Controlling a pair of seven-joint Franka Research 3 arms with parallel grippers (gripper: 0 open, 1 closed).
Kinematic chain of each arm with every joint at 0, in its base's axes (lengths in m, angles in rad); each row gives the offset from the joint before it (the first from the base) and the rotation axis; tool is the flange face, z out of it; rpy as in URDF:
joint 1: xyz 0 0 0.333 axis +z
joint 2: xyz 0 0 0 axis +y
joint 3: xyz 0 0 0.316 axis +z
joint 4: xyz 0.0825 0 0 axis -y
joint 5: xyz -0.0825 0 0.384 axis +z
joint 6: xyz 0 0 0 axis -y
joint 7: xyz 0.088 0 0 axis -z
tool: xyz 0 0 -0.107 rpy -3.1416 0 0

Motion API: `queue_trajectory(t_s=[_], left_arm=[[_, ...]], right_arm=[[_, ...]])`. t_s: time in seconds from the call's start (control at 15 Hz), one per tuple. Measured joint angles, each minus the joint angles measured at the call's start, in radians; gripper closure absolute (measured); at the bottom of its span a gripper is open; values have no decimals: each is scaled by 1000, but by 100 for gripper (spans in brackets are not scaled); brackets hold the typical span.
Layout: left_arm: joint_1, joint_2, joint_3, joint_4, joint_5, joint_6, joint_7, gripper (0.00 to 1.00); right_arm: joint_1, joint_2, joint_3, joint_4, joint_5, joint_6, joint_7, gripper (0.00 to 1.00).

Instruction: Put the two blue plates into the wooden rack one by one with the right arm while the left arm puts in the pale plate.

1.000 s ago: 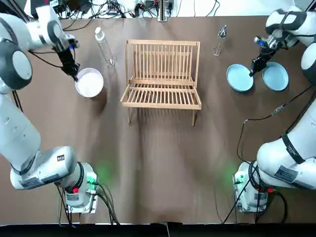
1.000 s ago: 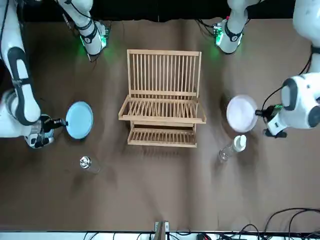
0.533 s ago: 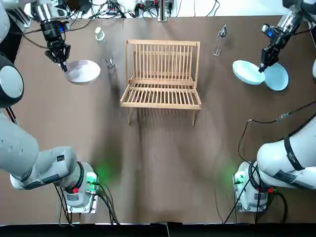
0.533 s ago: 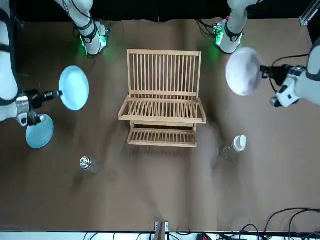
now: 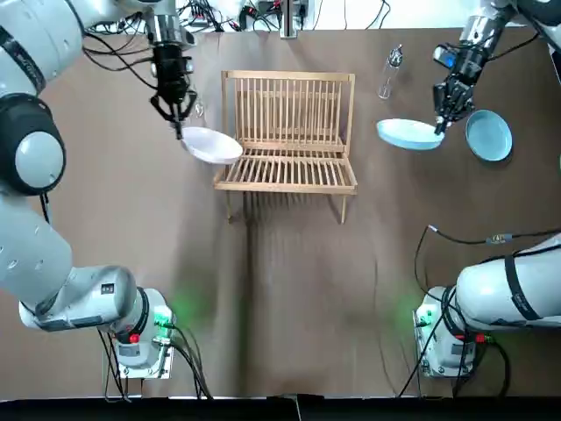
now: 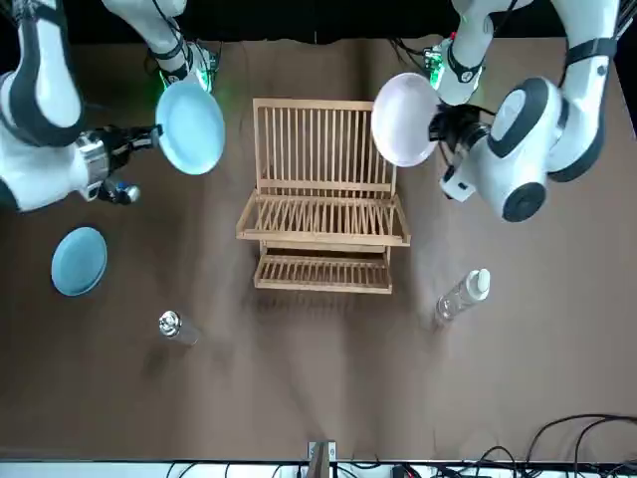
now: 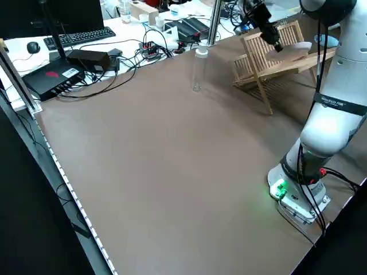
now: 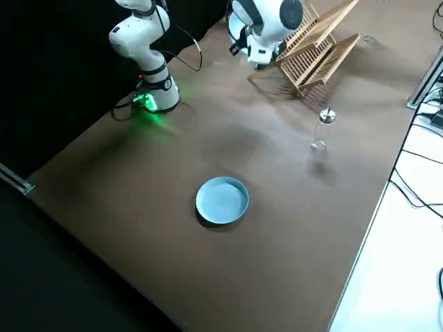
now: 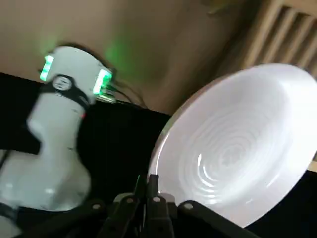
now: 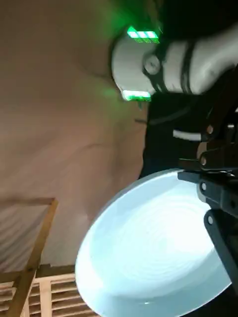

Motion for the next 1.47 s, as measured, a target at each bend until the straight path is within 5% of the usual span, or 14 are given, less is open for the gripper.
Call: queue_trajectory(t_s=[0.4, 0.93, 1.27, 1.33, 1.4, 1.47], left_arm=[[-77, 71, 0, 20, -108, 170, -194, 97], [-172, 123, 0, 28, -109, 265, -311, 92], [-163, 123, 7, 55, -103, 276, -315, 42], [-159, 123, 10, 71, -81, 277, -315, 37], [-145, 123, 14, 123, 2, 279, -300, 16], [-132, 122, 15, 154, 44, 279, -268, 7]], right_arm=[[219, -17, 2, -86, 130, 179, 369, 98], [392, -16, 2, -111, 193, 336, 551, 98], [450, 0, 2, -116, 207, 421, 595, 98], [455, 9, 2, -116, 207, 426, 596, 98], [460, 26, 2, -117, 208, 437, 596, 98], [462, 34, 2, -117, 208, 439, 596, 98]])
